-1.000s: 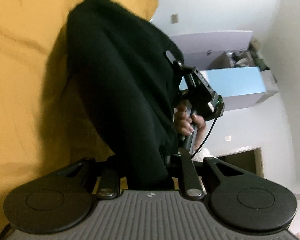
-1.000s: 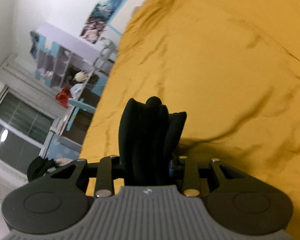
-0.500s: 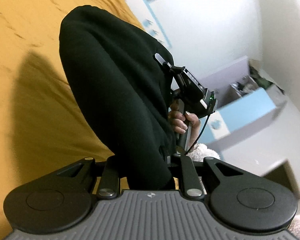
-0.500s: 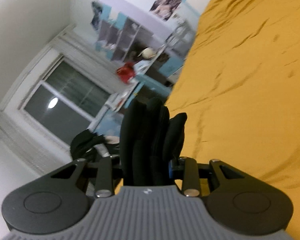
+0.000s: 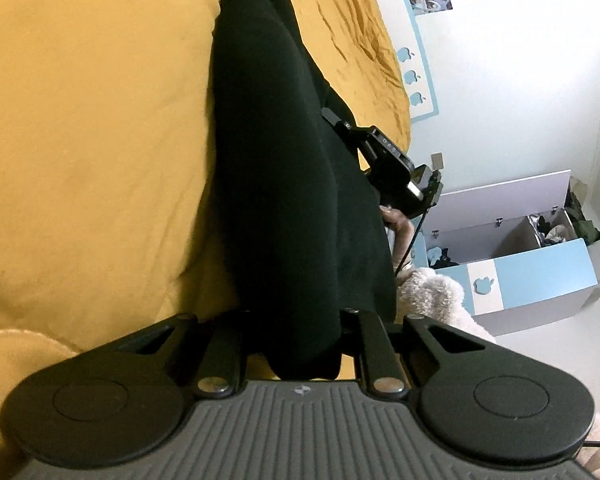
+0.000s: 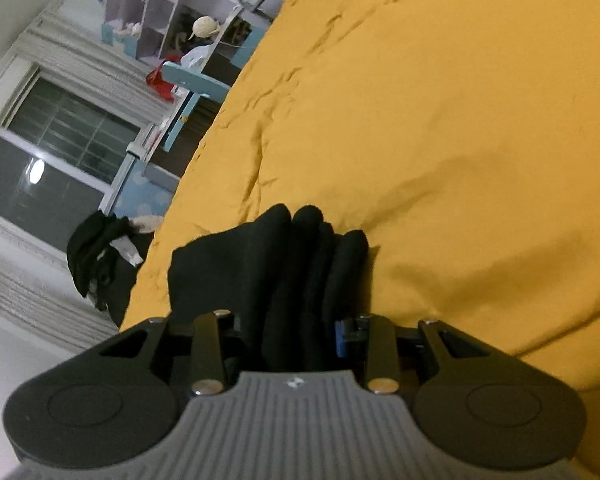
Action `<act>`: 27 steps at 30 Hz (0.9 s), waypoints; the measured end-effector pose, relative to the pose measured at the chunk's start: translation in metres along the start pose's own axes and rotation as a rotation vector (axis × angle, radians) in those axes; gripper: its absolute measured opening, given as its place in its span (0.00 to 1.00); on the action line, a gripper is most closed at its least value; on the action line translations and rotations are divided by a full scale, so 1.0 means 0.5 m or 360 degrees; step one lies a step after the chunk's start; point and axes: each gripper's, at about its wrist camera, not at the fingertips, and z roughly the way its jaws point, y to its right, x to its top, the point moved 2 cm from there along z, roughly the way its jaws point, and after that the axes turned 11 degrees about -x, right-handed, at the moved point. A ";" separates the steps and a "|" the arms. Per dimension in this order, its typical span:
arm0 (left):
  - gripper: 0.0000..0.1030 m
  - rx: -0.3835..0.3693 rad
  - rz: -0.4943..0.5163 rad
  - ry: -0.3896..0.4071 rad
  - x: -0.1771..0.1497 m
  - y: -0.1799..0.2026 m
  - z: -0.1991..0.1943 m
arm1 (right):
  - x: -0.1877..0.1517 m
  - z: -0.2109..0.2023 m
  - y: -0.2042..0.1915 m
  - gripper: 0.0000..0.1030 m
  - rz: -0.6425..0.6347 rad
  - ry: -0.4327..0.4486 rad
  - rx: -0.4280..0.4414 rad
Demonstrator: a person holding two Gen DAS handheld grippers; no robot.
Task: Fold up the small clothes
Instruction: 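Lower the fold onto the bed with both tools and open them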
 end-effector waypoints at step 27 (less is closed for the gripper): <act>0.20 0.0324 0.0398 0.0200 -0.020 0.157 -0.013 | -0.420 -0.379 -0.105 0.26 -0.0418 0.0294 -0.0487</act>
